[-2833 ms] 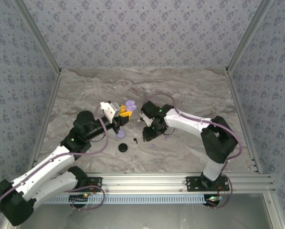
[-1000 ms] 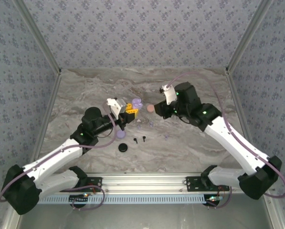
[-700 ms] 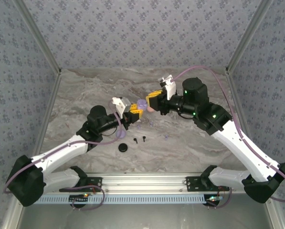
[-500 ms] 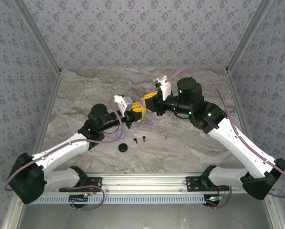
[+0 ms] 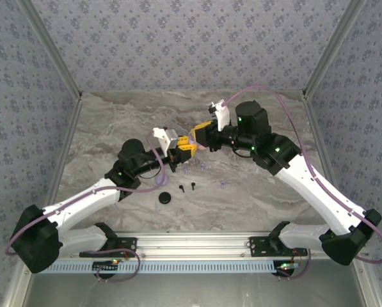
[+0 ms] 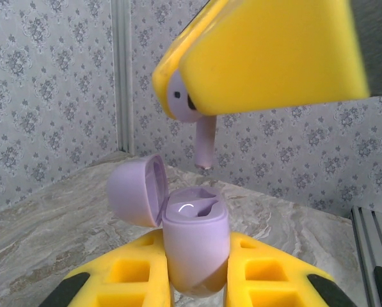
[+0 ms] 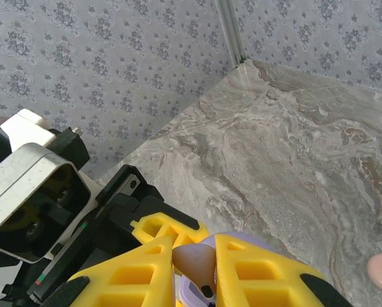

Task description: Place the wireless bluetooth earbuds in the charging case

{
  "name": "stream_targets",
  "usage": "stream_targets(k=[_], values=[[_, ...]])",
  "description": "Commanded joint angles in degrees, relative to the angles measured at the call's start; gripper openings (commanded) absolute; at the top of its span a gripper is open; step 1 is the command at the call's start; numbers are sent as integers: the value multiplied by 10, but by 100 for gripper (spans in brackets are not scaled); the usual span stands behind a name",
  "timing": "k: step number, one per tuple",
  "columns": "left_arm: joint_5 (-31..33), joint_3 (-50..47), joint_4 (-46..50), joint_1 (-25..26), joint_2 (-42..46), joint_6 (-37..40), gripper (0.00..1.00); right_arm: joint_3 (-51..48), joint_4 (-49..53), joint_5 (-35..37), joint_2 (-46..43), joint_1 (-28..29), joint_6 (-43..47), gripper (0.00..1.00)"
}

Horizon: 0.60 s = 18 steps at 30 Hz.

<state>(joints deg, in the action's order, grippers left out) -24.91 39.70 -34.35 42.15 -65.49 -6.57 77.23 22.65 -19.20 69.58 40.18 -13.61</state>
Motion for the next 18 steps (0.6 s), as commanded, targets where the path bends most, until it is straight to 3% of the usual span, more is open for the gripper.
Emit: stream_targets(k=[1,18], values=[[-11,24,-25,4,1,3,0,-1,10,-21,5,-5,-15,21],[-3,23,-27,5,2,2,0,-7,20,-36,16,-5,-16,21]])
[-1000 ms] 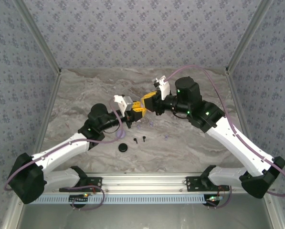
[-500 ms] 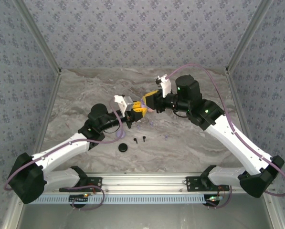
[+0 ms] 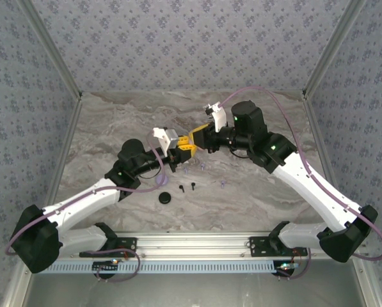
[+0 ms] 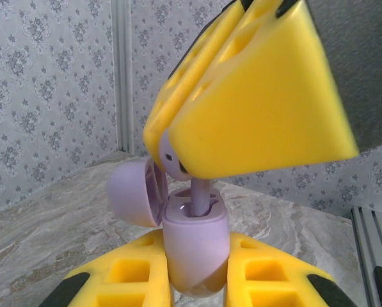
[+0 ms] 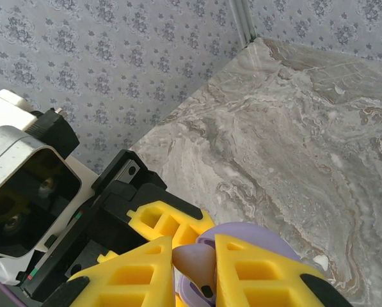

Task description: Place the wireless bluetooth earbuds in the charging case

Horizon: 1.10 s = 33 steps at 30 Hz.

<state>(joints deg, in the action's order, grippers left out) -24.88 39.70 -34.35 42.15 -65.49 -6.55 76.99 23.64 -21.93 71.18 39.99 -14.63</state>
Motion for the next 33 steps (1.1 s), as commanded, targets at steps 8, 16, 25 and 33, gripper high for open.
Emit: stream_targets(k=[8,16,25,33], values=[[2,20,-27,5,5,5,0,-7,21,-4,-2,-4,-1,21],[4,18,-27,5,7,6,0,-8,34,-4,-2,-5,5,21],[-1,17,-32,5,8,2,0,-8,26,-23,7,-6,2,24],[3,11,-35,5,11,1,0,24,37,-29,-2,-14,9,42]])
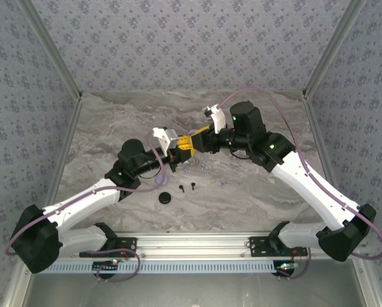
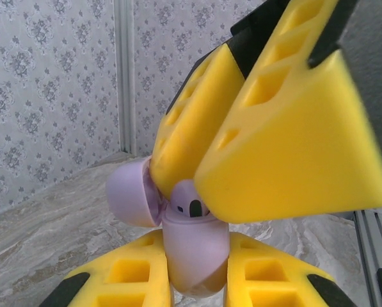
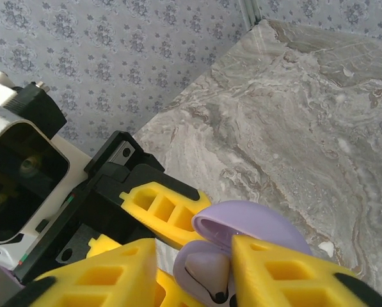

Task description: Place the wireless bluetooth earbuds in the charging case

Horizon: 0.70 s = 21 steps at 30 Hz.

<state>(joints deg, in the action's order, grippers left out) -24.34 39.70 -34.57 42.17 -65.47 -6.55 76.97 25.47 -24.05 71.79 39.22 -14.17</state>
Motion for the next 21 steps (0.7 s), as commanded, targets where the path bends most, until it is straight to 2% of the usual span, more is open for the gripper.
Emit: stream_targets(k=[1,5,10,16,21], values=[[1,8,-35,5,12,1,0,28,18,-9,-14,-9,5,45],[17,-2,-37,5,18,2,0,30,22,5,-42,-18,5,57],[57,-18,-7,5,46,20,0,5,72,89,-72,-45,3,62],[103,-44,49,5,113,48,0,-69,174,198,-44,-80,-49,59],[119,-53,75,5,146,58,0,-148,178,221,22,-81,-81,54]])
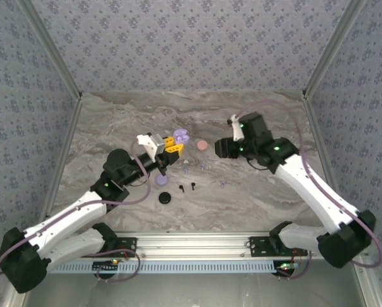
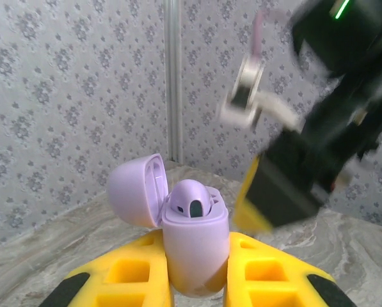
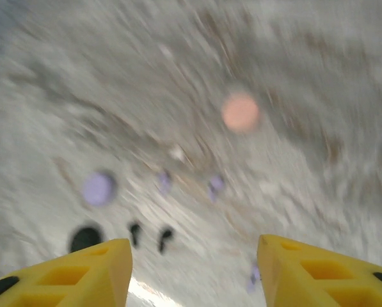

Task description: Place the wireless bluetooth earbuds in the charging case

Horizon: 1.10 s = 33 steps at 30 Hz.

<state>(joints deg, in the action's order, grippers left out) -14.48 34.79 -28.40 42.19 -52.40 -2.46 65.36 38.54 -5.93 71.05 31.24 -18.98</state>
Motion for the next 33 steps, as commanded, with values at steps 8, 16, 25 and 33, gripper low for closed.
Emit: stream_targets(k=[8,16,25,33], values=[[23,-3,15,4,14,18,0,-99,-1,39,139,2,-54,48],[19,1,13,4,10,17,0,-95,-25,33,228,21,-50,44],[20,2,13,4,9,18,0,-93,-38,33,267,34,-54,37],[19,-1,12,4,9,15,0,-91,-39,50,284,37,-52,31]])
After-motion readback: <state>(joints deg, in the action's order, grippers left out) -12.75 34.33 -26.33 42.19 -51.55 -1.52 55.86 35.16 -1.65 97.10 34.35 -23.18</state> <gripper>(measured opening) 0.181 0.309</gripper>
